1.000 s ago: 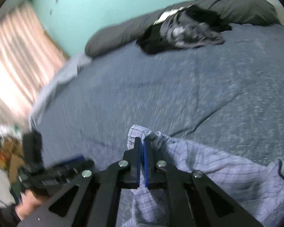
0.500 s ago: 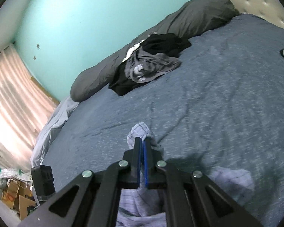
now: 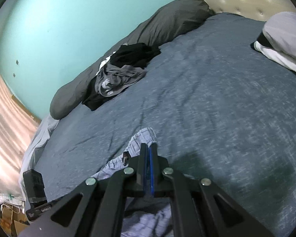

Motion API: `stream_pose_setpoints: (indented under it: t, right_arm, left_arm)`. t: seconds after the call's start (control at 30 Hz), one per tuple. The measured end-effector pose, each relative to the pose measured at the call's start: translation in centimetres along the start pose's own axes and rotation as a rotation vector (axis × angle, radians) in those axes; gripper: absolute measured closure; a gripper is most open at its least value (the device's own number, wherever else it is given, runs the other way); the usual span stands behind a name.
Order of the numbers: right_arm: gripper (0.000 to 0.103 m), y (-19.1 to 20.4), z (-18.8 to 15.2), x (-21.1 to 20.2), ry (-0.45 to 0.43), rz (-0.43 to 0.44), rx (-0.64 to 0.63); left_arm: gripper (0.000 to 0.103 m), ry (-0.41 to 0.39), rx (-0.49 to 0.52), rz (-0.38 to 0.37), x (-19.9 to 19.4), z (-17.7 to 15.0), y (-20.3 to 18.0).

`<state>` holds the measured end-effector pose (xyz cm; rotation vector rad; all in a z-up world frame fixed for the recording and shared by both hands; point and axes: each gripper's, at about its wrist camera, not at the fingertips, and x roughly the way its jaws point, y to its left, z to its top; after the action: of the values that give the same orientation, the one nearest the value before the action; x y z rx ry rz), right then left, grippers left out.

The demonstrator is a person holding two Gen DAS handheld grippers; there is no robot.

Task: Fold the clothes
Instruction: 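Lift the shorts by the waistband with the right gripper, shaking them out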

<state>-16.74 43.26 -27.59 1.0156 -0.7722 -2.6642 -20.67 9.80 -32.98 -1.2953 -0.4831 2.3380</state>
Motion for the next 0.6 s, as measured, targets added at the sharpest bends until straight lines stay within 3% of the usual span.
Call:
stream_pose_setpoints:
  t: [0.23,0.5,0.6]
  right_arm:
    - [0.101,-0.9,-0.4,-0.1,0.02,-0.001,0.017]
    - [0.101,-0.7,-0.4,-0.2,0.015,0.023,0.009]
    - [0.101,-0.5,-0.3,-0.2,0.015,0.034,0.005]
  left_arm:
    - [0.0,0.032,0.052,0.012,1.1,-0.1,-1.4]
    - [0.002,0.083,0.078,-0.045,3.0,0.3,-2.0]
    - [0.014,0.107,0.113,-0.056,3.8,-0.3,-2.7]
